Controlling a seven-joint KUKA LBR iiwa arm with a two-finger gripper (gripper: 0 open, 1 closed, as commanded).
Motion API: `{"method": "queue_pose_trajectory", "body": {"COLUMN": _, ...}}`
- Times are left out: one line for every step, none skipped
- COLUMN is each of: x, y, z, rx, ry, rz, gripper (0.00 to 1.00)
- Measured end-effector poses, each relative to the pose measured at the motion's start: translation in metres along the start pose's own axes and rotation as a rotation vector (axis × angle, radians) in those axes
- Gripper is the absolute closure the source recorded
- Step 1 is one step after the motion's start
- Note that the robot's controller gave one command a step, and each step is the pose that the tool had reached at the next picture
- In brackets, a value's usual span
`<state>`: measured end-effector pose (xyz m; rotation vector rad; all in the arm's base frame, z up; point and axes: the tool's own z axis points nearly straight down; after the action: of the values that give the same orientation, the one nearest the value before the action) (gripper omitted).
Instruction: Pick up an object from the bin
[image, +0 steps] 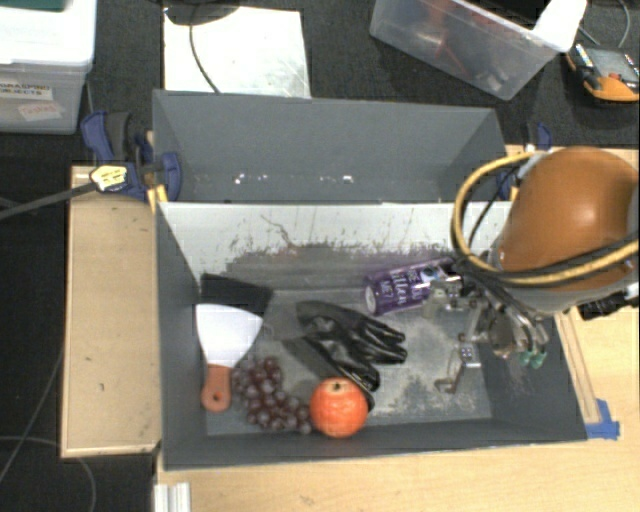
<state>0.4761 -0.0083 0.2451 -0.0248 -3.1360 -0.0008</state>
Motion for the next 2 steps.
{"method": "queue_pose_trajectory", "body": {"x": -0.001, "y": 0.000, "z": -0.004, "rx": 0.000, "ry": -0.008, "rz": -0.001, "gripper": 0.00}}
{"method": "queue_pose_trajectory", "body": {"x": -0.050, "y": 0.073, "z": 0.146, "rx": 0.000, "ry": -0.014, "rz": -0.109, "gripper": 0.00}}
